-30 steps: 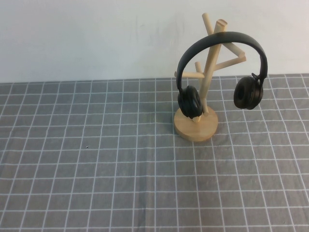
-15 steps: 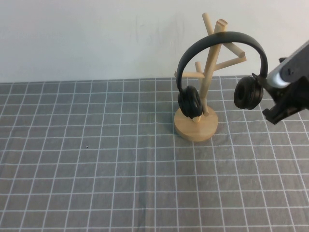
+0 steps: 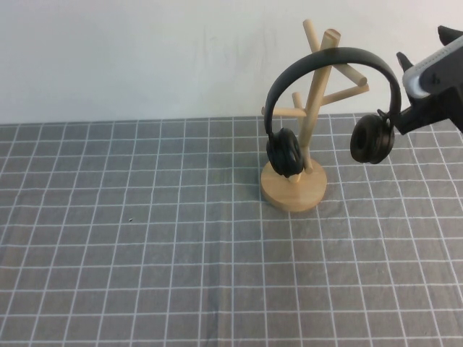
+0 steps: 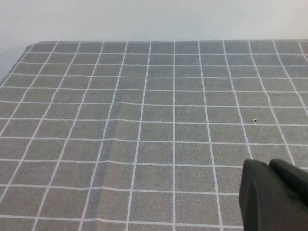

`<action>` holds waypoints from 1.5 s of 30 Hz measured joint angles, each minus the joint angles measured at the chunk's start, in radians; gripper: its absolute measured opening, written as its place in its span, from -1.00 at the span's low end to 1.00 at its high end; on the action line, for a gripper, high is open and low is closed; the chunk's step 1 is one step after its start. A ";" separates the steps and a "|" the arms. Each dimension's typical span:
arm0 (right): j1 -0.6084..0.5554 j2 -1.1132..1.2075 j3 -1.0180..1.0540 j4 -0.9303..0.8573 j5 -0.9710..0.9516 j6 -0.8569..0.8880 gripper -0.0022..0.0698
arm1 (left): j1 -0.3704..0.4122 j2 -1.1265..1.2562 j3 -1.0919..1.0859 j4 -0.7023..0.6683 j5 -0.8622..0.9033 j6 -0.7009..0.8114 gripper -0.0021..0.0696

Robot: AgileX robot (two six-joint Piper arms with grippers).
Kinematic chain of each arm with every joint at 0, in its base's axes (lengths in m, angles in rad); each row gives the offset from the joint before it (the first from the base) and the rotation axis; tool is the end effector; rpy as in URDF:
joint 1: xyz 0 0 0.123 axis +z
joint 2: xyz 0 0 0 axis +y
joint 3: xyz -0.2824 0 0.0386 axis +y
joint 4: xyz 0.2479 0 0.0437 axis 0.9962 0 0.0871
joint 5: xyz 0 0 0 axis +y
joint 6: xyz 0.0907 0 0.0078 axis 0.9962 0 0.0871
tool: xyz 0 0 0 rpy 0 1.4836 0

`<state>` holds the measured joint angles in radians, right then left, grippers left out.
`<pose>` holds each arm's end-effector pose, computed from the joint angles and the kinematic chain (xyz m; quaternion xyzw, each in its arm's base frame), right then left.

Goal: Take out the headphones from the headphone stand
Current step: Pick up the headphones from the headphone stand

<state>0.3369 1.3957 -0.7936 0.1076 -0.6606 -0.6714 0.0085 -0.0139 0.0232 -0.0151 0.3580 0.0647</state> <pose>0.2925 0.0961 0.3162 -0.2692 0.5971 -0.1154 0.7468 0.0528 0.0000 0.1738 0.0184 0.7987 0.0156 0.6013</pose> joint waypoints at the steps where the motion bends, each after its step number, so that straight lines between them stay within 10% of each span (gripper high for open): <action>1: 0.002 0.000 0.000 -0.028 0.008 0.000 0.18 | 0.000 0.000 0.000 0.000 0.000 0.000 -0.95; 27: 0.047 0.207 -0.206 0.117 0.045 -0.241 0.17 | 0.000 0.000 0.000 0.000 0.000 0.000 -0.95; 34: 0.047 0.230 -0.269 0.116 0.170 -0.265 -0.95 | 0.000 0.000 0.000 0.000 0.000 0.000 -0.95; 45: 0.047 0.093 -0.269 0.227 0.289 -0.290 -0.95 | 0.000 0.000 0.000 0.000 0.000 0.000 -0.95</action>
<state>0.3837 1.4887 -1.0629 0.3347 -0.3721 -0.9616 0.0085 -0.0139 0.0232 -0.0151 0.3580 0.0647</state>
